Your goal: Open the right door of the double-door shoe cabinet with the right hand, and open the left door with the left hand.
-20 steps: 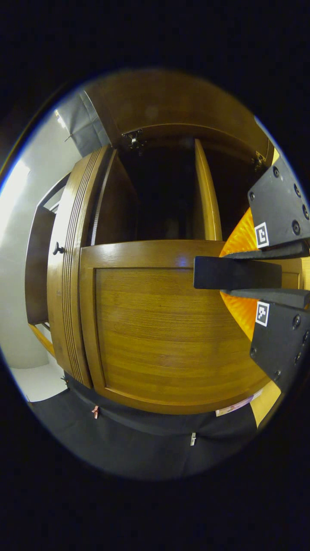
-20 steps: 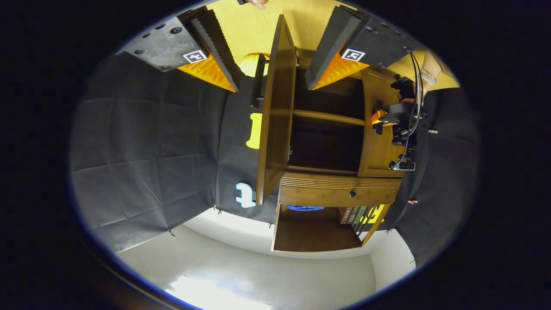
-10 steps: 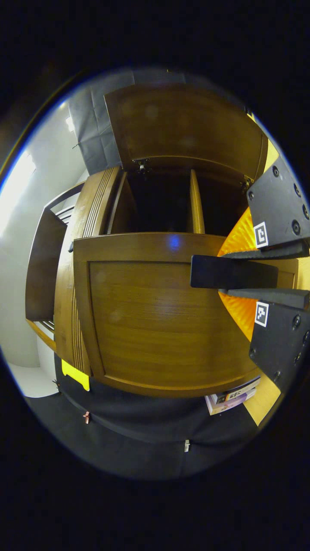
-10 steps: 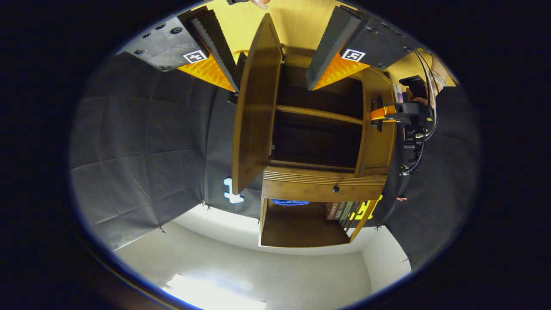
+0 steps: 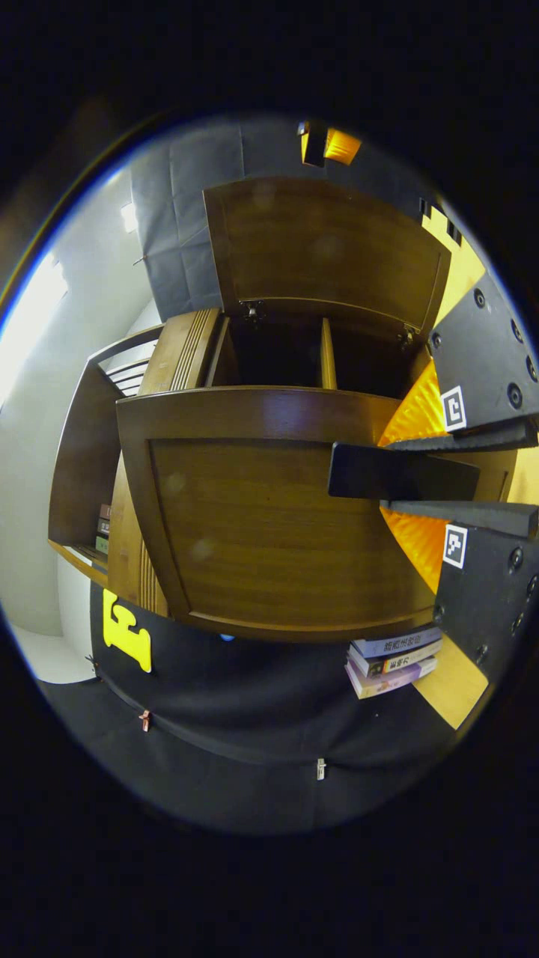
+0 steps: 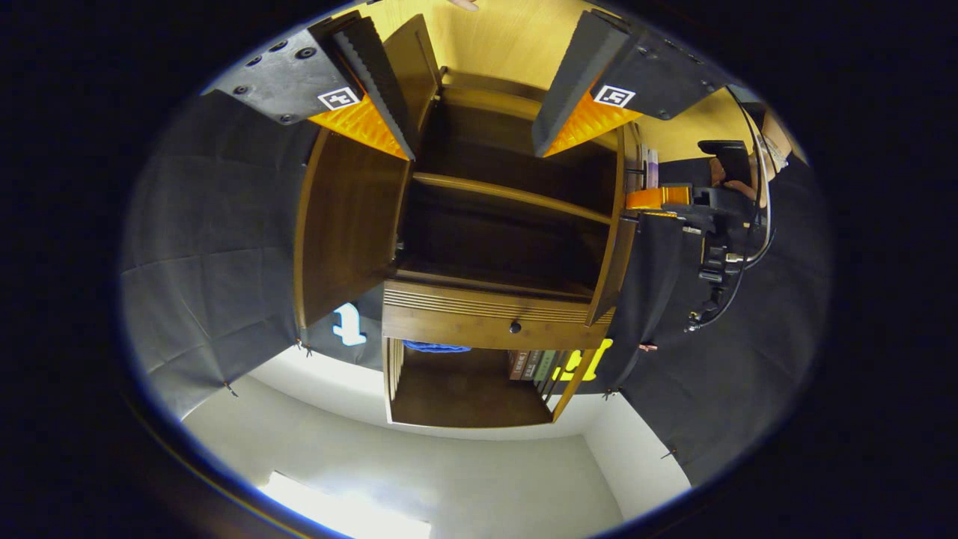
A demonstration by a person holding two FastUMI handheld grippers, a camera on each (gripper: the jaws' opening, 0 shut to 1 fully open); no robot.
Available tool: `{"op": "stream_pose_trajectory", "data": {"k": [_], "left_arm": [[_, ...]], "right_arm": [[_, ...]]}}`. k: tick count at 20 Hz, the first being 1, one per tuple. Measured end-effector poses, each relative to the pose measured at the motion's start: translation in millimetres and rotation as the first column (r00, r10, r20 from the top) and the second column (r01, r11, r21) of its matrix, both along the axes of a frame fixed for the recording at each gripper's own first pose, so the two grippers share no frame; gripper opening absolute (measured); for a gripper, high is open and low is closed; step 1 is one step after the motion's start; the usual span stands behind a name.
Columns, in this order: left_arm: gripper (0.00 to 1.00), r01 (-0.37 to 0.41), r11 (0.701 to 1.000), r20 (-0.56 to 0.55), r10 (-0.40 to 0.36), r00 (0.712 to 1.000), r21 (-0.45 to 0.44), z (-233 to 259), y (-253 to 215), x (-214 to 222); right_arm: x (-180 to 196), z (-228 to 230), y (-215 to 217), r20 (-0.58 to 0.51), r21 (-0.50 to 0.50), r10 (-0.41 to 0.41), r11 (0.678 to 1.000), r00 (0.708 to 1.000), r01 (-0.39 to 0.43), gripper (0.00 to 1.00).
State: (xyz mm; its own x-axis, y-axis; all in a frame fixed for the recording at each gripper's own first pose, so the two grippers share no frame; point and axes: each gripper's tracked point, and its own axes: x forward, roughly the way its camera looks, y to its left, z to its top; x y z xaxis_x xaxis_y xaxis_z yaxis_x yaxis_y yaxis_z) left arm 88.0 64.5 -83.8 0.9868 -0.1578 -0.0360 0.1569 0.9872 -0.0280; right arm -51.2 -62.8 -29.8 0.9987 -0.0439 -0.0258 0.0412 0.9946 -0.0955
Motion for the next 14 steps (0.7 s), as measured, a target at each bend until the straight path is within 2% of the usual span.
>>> {"op": "stream_pose_trajectory", "data": {"k": [3,8,14], "left_arm": [[0.31,-0.035,0.999,0.0,0.035,0.999,0.026,-0.5,18.3,-18.4],[0.29,-0.075,0.997,0.0,0.075,0.997,0.028,1.7,43.8,-38.9],[0.27,-0.097,0.994,-0.003,0.097,0.995,0.048,3.3,55.9,-47.5]], "right_arm": [[3.9,-6.5,19.4,-0.012,0.018,0.05,0.999,0.999,-0.049,0.96],[10.0,-3.4,39.3,0.007,0.038,0.086,0.996,0.996,-0.087,0.99],[17.0,-5.9,48.3,0.027,0.058,0.096,0.994,0.995,-0.097,0.97]]}}
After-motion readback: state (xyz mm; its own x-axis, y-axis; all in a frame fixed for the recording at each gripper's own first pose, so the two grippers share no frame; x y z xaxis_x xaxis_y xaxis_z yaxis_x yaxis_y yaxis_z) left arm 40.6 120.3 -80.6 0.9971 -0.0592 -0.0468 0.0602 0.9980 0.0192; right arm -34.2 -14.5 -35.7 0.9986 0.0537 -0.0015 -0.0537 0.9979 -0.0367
